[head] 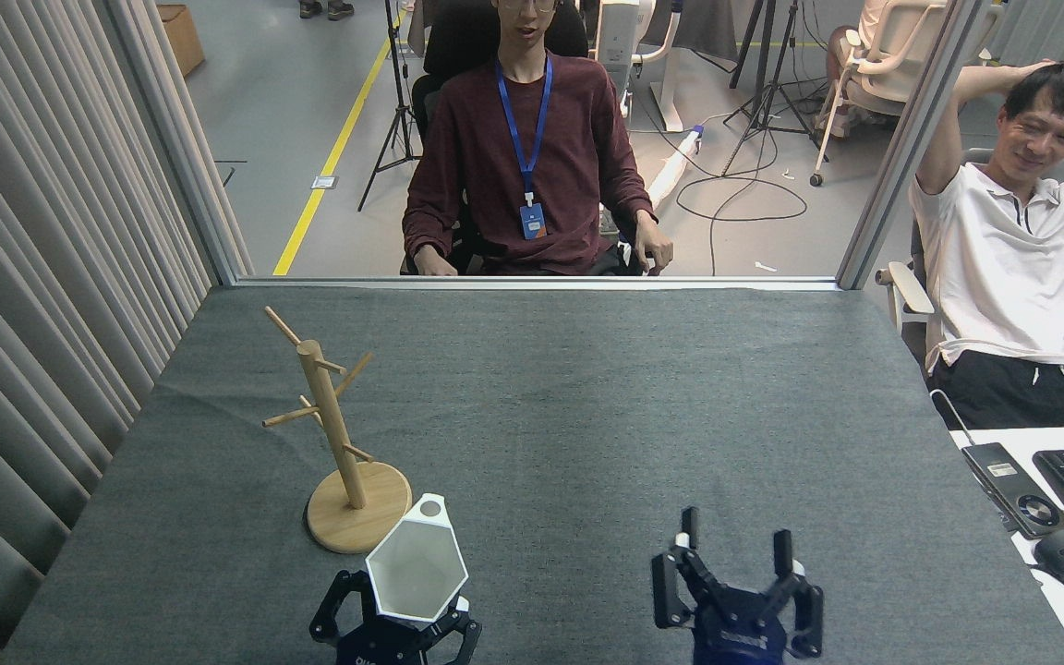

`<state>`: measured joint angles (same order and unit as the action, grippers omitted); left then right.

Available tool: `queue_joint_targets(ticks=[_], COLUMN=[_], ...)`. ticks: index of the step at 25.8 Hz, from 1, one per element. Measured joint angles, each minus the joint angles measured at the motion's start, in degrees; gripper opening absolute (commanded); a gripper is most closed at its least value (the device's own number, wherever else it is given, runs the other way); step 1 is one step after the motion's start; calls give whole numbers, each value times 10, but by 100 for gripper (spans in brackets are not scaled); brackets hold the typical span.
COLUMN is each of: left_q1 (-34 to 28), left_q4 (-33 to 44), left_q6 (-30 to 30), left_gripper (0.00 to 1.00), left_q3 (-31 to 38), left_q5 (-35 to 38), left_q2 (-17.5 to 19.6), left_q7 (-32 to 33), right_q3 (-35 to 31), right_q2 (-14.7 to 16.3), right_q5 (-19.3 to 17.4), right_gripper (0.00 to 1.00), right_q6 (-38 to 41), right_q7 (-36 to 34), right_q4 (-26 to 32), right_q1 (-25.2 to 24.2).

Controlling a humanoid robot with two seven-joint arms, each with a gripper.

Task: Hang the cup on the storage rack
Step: 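Withdraw the right gripper and move the cup with the left gripper beside the mug tree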

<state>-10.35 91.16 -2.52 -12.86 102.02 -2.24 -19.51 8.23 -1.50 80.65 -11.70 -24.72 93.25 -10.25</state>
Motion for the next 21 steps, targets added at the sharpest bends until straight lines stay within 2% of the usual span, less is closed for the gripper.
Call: queue_joint_targets(ticks=[4, 6, 11, 15, 18, 21], left_q1=[-3, -4, -5, 5, 31, 71], left_q4=[2, 3, 4, -7, -35, -78], left_q6=[6, 7, 34, 111, 163, 190], left_gripper=[29, 29, 27, 28, 28, 28], left_q3=[12, 22, 56, 87, 109, 142], left_q5=[-1, -1, -1, 4, 9, 17], left_q2=[0, 0, -2, -3, -3, -3], left_q7=[-1, -1, -1, 5, 8, 11], right_q3=[-29, -40, -68, -75, -75, -75], right_q2=[51, 64, 74, 78, 79, 79], right_q5=[-12, -14, -15, -15, -15, -14], right_gripper=[98, 98, 98, 98, 98, 98], right_q6=[13, 23, 54, 60, 62, 62], right_q7=[11, 12, 12, 13, 13, 13], right_q4=[-13, -15, -16, -17, -19, -20], right_q1=[-31, -46, -65, -67, -67, -64])
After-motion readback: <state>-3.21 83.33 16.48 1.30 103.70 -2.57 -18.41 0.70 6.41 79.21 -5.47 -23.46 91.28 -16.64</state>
